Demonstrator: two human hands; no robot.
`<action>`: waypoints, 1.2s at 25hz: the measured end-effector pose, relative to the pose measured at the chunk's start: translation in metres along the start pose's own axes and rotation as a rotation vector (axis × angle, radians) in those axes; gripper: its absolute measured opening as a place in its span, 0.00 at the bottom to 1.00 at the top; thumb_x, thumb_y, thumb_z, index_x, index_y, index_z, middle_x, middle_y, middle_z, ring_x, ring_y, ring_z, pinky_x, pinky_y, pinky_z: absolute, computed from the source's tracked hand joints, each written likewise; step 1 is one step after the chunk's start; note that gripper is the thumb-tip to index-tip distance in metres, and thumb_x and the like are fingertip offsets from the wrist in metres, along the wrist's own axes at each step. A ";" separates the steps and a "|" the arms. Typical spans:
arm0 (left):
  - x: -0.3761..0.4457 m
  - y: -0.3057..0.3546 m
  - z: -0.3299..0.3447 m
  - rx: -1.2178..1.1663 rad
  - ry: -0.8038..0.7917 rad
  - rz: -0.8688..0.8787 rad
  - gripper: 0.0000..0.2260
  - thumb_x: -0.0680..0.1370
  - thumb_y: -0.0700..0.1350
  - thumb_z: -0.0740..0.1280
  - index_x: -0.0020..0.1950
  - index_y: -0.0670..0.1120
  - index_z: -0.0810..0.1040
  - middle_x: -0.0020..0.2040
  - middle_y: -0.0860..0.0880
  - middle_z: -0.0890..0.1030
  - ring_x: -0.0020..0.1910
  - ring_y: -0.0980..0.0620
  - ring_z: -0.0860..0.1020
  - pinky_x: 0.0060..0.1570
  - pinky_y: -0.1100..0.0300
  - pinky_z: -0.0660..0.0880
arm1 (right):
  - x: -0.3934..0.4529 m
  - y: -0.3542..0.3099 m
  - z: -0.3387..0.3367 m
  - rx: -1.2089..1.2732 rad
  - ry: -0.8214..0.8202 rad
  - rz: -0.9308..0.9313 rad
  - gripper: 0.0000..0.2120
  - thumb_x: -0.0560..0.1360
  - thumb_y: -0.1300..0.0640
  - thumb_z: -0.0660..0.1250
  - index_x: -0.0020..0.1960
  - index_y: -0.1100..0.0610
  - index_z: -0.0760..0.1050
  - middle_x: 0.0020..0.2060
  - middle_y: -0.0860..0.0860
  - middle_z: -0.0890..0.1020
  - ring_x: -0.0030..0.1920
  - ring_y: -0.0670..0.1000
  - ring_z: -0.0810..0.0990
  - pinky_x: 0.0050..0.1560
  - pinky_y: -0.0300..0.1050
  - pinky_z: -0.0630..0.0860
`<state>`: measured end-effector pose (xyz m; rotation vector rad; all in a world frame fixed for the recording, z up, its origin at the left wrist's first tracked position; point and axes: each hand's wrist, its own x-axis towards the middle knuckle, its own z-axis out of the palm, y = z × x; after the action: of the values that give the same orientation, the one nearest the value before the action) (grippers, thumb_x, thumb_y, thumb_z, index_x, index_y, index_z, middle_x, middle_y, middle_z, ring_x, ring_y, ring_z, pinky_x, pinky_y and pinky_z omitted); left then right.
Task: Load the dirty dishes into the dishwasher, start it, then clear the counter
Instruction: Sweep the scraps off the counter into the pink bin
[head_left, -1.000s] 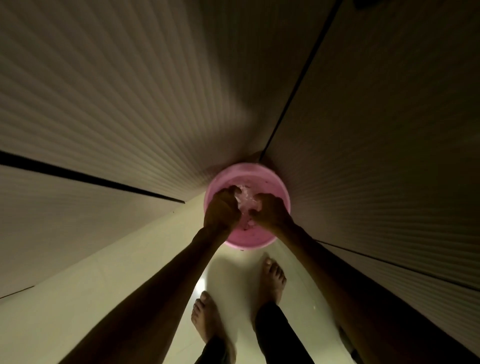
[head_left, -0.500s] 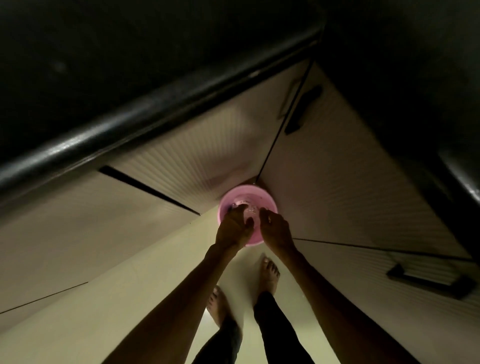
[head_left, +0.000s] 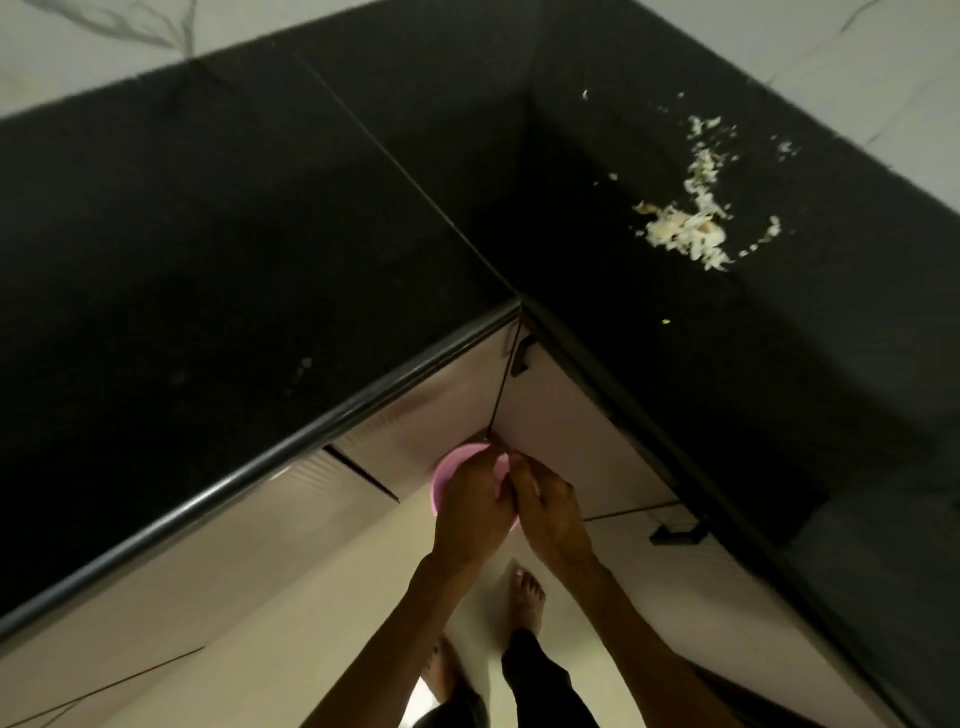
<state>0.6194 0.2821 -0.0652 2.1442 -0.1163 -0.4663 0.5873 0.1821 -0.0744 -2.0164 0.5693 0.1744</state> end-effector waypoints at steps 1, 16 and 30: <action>-0.002 0.005 -0.005 -0.001 -0.026 -0.024 0.12 0.80 0.54 0.63 0.54 0.48 0.80 0.48 0.57 0.82 0.48 0.63 0.79 0.57 0.63 0.77 | -0.006 -0.010 -0.008 0.027 0.010 -0.010 0.26 0.80 0.37 0.52 0.53 0.55 0.80 0.43 0.50 0.85 0.42 0.46 0.84 0.46 0.41 0.82; -0.009 0.153 -0.034 0.033 -0.027 0.498 0.13 0.81 0.46 0.64 0.64 0.45 0.75 0.56 0.47 0.81 0.55 0.52 0.79 0.58 0.54 0.77 | -0.030 -0.094 -0.135 0.041 0.221 -0.521 0.14 0.83 0.49 0.53 0.55 0.54 0.74 0.44 0.49 0.79 0.40 0.49 0.81 0.38 0.46 0.80; 0.118 0.167 0.005 0.699 -0.106 0.490 0.40 0.75 0.65 0.28 0.79 0.41 0.45 0.80 0.42 0.44 0.78 0.46 0.40 0.73 0.55 0.36 | 0.080 -0.060 -0.173 -0.741 0.357 0.091 0.45 0.71 0.30 0.29 0.79 0.59 0.38 0.78 0.55 0.40 0.77 0.53 0.36 0.75 0.60 0.34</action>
<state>0.7417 0.1517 0.0333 2.6347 -0.9616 -0.2641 0.6657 0.0310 0.0310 -2.7702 0.9172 0.0823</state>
